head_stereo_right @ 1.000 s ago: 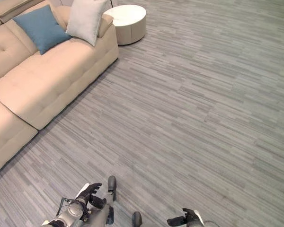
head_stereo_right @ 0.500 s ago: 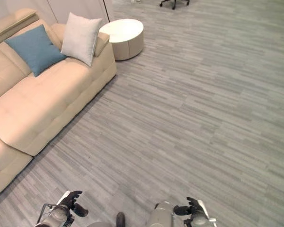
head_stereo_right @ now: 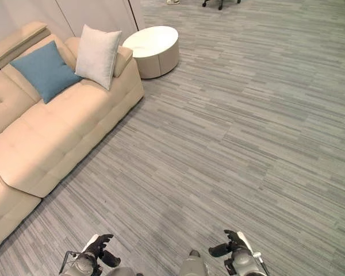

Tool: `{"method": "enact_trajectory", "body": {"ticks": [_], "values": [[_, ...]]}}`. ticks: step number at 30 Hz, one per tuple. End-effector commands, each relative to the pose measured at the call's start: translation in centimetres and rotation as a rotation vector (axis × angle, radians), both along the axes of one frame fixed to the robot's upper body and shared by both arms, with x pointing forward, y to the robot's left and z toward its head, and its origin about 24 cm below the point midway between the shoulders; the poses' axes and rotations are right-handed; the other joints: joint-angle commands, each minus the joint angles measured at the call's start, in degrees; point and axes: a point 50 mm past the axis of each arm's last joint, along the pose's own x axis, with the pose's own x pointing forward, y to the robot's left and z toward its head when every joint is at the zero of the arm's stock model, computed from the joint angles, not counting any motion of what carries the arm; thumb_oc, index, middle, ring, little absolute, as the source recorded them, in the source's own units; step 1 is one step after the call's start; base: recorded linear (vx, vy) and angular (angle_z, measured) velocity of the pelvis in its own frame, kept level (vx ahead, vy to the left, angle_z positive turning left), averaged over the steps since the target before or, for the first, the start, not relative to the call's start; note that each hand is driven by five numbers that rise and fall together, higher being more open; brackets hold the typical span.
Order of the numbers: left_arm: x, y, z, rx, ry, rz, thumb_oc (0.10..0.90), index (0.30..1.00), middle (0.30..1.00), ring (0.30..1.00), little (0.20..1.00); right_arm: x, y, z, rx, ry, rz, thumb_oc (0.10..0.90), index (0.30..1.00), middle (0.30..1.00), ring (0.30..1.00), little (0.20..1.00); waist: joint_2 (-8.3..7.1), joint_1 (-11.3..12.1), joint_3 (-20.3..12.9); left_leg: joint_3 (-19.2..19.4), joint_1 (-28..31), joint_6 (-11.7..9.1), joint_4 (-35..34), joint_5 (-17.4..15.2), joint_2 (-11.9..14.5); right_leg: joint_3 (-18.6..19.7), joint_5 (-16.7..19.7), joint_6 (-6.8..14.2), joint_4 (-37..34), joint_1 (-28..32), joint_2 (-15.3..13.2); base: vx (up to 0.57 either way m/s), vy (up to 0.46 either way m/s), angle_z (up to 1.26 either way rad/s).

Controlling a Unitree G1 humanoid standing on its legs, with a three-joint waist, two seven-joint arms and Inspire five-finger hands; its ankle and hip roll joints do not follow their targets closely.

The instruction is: Pick up all the scattered cushions and arrange them neatly on the sofa.

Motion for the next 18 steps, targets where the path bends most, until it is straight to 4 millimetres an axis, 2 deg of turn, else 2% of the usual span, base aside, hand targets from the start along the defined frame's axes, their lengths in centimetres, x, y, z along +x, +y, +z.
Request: {"method": "enact_trajectory", "body": {"ticks": [1, 2, 3, 4, 5, 6, 7, 13, 14, 15, 16, 17, 18], "values": [[-2.6, 1.8, -0.6, 0.042, 0.066, -0.011, 0.8, 0.9, 0.9, 0.9, 0.9, 3.1, 0.2, 1.9, -0.02, -0.148, 0.086, 0.8, 0.9, 0.9, 0.9, 0.9, -0.15, 8.43, 0.35, 15.91, -5.87, 7.92, -33.44, 3.93, -2.7, 4.13, 0.5, 8.14, -20.15, 17.82, 3.16, 0.25, -0.039, 0.74], [-2.6, 1.8, -0.6, 0.042, 0.066, -0.011, 0.8, 0.9, 0.9, 0.9, 0.9, 3.1, 0.2, 1.9, -0.02, -0.147, 0.086, 0.8, 0.9, 0.9, 0.9, 0.9, -0.4, 8.41, 0.46, 16.05, -5.37, 7.95, -34.04, 4.15, -3.04, 4.1, 0.33, 8.23, -20.12, 18.03, 2.86, 0.57, -0.065, 0.15], [-3.8, 2.5, -0.9, 0.048, 0.107, 0.026, 0.8, 0.9, 0.9, 0.9, 0.9, 3.1, 0.9, 1.6, -0.01, -0.135, 0.109, 0.8, 0.9, 0.9, 0.9, 0.9, -0.75, 9.51, -0.64, 17.76, -5.12, 8.43, -38.97, 4.53, -2.84, 3.39, -0.93, 8.69, -19.55, 20.33, 4.08, 0.63, -0.057, -0.73], [-4.7, 3.0, -1.1, 0.062, 0.139, 0.034, 0.8, 0.9, 0.9, 0.9, 0.9, 3.2, 1.2, 1.5, -0.014, -0.13, 0.121, 0.8, 0.9, 0.9, 0.9, 0.9, -1.44, 10.79, -0.82, 15.63, -5.19, 9.02, -37.06, 4.95, -4.45, 3.48, -1.78, 9.05, -18.66, 22.13, 4.0, 0.62, -0.058, -0.77], [-4.6, 3.0, -1.1, 0.062, 0.138, 0.034, 0.8, 0.9, 0.9, 0.9, 0.9, 3.2, 1.2, 1.5, -0.014, -0.13, 0.121, 0.8, 0.9, 0.9, 0.9, 0.9, -1.35, 10.86, -0.91, 15.62, -5.34, 9.0, -36.98, 4.95, -4.3, 3.54, -1.68, 9.01, -18.7, 22.0, 4.13, 0.58, -0.016, -0.62], [-5.9, 3.3, -1.4, 0.078, 0.197, 0.021, 0.8, 0.9, 0.9, 0.9, 0.9, 2.5, 1.5, 1.0, -0.009, -0.102, 0.122, 0.8, 0.9, 0.9, 0.9, 0.9, -2.34, 12.52, -2.57, 12.92, -3.26, 11.07, -36.31, 5.31, -7.11, 3.57, 0.08, 11.28, -11.78, 21.12, 2.76, 0.5, 0.034, -0.43], [-6.4, 3.6, -1.5, 0.089, 0.219, 0.012, 0.8, 0.9, 0.9, 0.9, 0.9, 2.3, 1.6, 0.8, -0.003, -0.096, 0.118, 0.8, 0.9, 0.9, 0.9, 0.9, -2.74, 12.59, -3.08, 13.02, -1.93, 12.51, -35.85, 4.28, -8.19, 2.74, 4.25, 13.83, -4.18, 18.39, 1.31, 0.5, 0.034, -0.07], [-6.4, 3.6, -1.5, 0.089, 0.219, 0.012, 0.8, 0.9, 0.9, 0.9, 0.9, 2.3, 1.6, 0.8, -0.003, -0.096, 0.118, 0.8, 0.9, 0.9, 0.9, 0.9, -2.72, 12.62, -3.14, 13.03, -1.99, 12.51, -35.83, 4.28, -8.16, 2.77, 4.27, 13.82, -4.18, 18.32, 1.33, 0.08, 0.018, 0.07], [-6.2, 3.8, -1.4, 0.107, 0.218, 0.003, 0.8, 0.9, 0.9, 0.9, 0.9, 2.2, 1.5, 0.9, 0.013, -0.108, 0.094, 0.8, 0.9, 0.9, 0.9, 0.9, -2.86, 10.3, -2.61, 12.06, 2.33, 14.65, -36.19, 1.79, -9.91, 2.51, 16.28, 18.22, 12.63, 12.68, -3.24, 0.33, 0.075, 0.04], [-6.2, 3.8, -1.4, 0.106, 0.218, 0.003, 0.8, 0.9, 0.9, 0.9, 0.9, 2.2, 1.5, 0.9, 0.012, -0.108, 0.094, 0.8, 0.9, 0.9, 0.9, 0.9, -2.7, 10.37, -2.78, 12.07, 2.13, 14.63, -36.16, 1.82, -9.71, 2.56, 16.47, 18.19, 12.5, 12.5, -3.05, 0.48, 0.119, 0.41], [-6.1, 4.1, -1.3, 0.114, 0.216, 0.008, 0.8, 0.9, 0.9, 0.9, 0.9, 2.1, 1.3, 0.9, 0.011, -0.108, 0.084, 0.8, 0.9, 0.9, 0.9, 0.9, -1.66, 9.17, -2.6, 11.26, 4.71, 15.48, -36.62, 0.65, -9.42, 2.22, 17.7, 17.52, 18.82, 9.55, -4.25, 0.32, 0.091, 0.64], [-5.8, 4.2, -1.2, 0.114, 0.206, 0.013, 0.8, 0.9, 0.9, 0.9, 0.9, 2.2, 1.3, 1.0, 0.013, -0.113, 0.079, 0.8, 0.9, 0.9, 0.9, 0.9, -0.71, 7.67, -2.15, 10.41, 7.67, 15.94, -37.41, -0.47, -9.5, 1.49, 16.67, 16.44, 23.64, 6.11, -5.7, 0.98, -0.035, 0.6], [-3.8, 3.8, -0.7, 0.098, 0.137, 0.004, 0.8, 0.9, 0.9, 0.9, 0.9, 1.6, 1.1, 0.8, 0.028, -0.108, 0.048, 0.8, 0.9, 0.9, 0.9, 0.9, 0.83, 3.65, -0.8, 6.66, 14.43, 15.02, -37.56, -4.54, -9.24, -0.61, 9.74, 12.65, 16.1, -2.29, -7.18, 1.62, -0.495, 0.36]]}}
